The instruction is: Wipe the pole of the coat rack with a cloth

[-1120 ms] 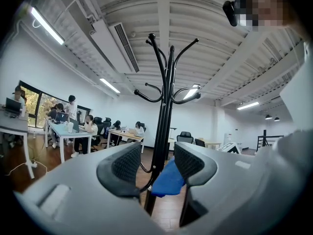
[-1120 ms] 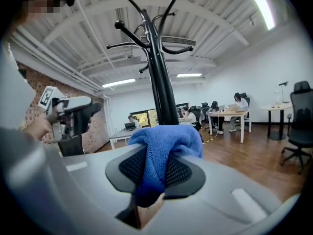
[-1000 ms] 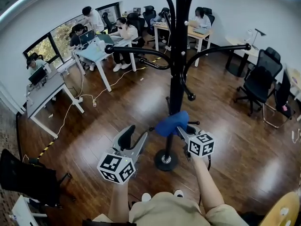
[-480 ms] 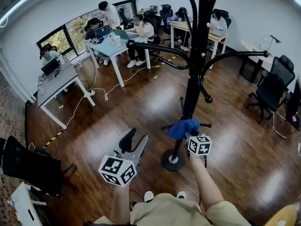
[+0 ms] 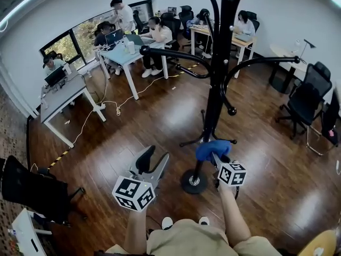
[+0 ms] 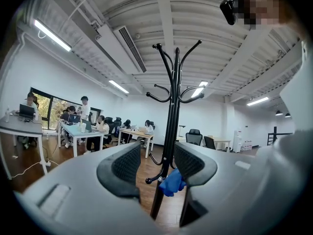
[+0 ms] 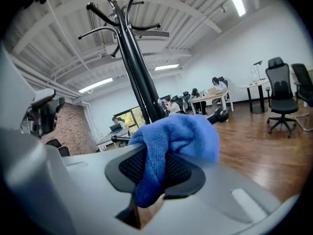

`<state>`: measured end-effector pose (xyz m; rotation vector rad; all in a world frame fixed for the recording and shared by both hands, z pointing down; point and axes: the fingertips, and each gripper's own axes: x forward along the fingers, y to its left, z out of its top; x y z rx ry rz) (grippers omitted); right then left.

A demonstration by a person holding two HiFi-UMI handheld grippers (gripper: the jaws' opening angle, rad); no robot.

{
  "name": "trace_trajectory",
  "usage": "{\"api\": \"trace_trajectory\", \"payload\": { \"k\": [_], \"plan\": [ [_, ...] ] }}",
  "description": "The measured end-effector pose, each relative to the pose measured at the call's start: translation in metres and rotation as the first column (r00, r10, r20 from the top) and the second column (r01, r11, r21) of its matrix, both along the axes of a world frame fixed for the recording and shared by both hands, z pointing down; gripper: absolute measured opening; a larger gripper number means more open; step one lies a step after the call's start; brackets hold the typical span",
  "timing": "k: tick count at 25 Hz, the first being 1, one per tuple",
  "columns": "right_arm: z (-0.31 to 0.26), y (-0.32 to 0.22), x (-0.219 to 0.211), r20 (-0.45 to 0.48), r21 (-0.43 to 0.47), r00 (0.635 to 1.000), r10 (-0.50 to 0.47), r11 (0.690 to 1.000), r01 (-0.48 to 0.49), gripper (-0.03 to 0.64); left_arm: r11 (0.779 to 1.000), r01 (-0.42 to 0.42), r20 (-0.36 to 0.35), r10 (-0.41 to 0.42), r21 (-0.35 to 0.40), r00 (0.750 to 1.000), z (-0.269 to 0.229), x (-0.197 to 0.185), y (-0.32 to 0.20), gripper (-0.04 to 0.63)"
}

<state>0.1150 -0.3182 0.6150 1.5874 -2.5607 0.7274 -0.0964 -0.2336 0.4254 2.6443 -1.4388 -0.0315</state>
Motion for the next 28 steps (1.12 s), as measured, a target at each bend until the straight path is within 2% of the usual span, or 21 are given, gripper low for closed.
{"api": "trace_trajectory", "payload": {
  "k": [3,5,7,10,14,16,17,18,20,23,25,28],
  "plan": [
    [-0.053,0.016,0.016,0.019,0.12,1.0,0.024,0.992,-0.026,0.078,1.0,-0.026,-0.003,0.026,-0.005,1.0,0.002,0.012,-0.003,0.195],
    [-0.108,0.025,0.026,-0.004,0.245,0.999,0.044,0.969,-0.042,0.078,0.999,-0.046,-0.007,0.046,-0.004,0.999,0.002,0.02,-0.004,0.195],
    [-0.172,0.036,0.037,-0.045,0.383,0.996,0.074,0.922,-0.052,0.078,0.998,-0.065,-0.008,0.065,0.0,0.998,-0.001,0.026,-0.005,0.195],
    [-0.258,0.051,0.053,-0.119,0.552,0.981,0.152,0.831,-0.062,0.078,0.996,-0.088,-0.012,0.088,0.01,0.996,-0.005,0.036,-0.008,0.195],
    [-0.341,0.071,0.078,-0.155,0.689,0.951,0.268,0.719,-0.091,0.078,0.994,-0.109,-0.017,0.11,0.022,0.994,-0.009,0.043,-0.007,0.195],
    [-0.375,0.078,0.079,-0.142,0.734,0.956,0.255,0.675,-0.071,0.078,0.993,-0.116,-0.017,0.117,0.028,0.993,-0.01,0.044,-0.008,0.195],
    [-0.39,0.076,0.075,-0.144,0.744,0.964,0.224,0.667,-0.044,0.078,0.992,-0.119,-0.017,0.12,0.032,0.993,-0.011,0.045,-0.009,0.195],
    [-0.4,0.071,0.069,-0.151,0.738,0.972,0.179,0.675,-0.01,0.078,0.992,-0.122,-0.018,0.123,0.036,0.992,-0.013,0.046,-0.01,0.195],
    [-0.409,0.052,0.048,-0.186,0.678,0.981,0.058,0.73,0.085,0.078,0.99,-0.129,-0.021,0.131,0.047,0.991,-0.016,0.047,-0.011,0.195],
    [-0.402,0.023,0.011,-0.265,0.543,0.958,-0.106,0.805,0.239,0.078,0.989,-0.138,-0.02,0.139,0.06,0.99,-0.019,0.048,-0.007,0.195],
    [-0.394,0.008,-0.007,-0.292,0.481,0.944,-0.153,0.829,0.284,0.078,0.989,-0.132,-0.02,0.134,0.06,0.991,-0.019,0.045,-0.004,0.195],
    [-0.395,-0.013,-0.022,-0.249,0.442,0.948,-0.198,0.848,0.293,0.077,0.993,-0.104,-0.021,0.105,0.061,0.994,-0.021,0.034,-0.003,0.195]
  ]
}}
